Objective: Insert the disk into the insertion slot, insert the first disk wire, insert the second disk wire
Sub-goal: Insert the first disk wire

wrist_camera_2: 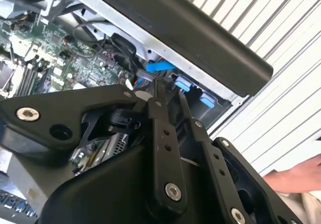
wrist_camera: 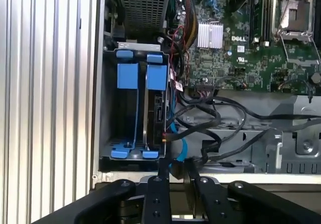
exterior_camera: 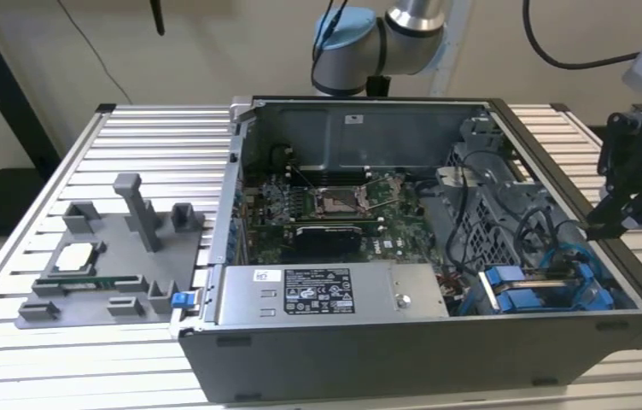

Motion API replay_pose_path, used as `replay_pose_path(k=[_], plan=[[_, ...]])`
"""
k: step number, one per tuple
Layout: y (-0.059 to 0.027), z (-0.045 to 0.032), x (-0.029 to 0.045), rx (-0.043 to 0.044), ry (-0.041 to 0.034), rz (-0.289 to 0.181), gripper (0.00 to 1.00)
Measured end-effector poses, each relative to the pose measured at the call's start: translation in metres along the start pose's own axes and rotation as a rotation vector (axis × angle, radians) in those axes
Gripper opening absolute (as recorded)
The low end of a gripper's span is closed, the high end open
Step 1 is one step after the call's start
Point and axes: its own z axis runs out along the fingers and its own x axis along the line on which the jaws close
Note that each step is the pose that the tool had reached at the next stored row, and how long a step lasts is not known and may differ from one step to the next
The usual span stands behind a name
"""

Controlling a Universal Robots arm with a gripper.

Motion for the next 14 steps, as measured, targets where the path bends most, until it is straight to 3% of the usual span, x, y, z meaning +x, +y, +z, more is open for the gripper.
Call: replay_pose_path(k=[2, 3, 5, 9, 14], plan=[[0.0, 0.0011, -0.001, 0.001, 0.02, -0.002, 1.0], [-0.0001, 0.002, -0.0021, 0.0039, 0.0239, -0.003, 1.0], [-0.0002, 0.0026, -0.005, 0.009, 0.0241, -0.007, 1.0], [-0.0002, 0.0031, -0.0109, 0.0104, 0.0242, -0.008, 1.0], [-0.0008, 0.0028, -0.0117, 0.0103, 0.0243, -0.008, 1.0]])
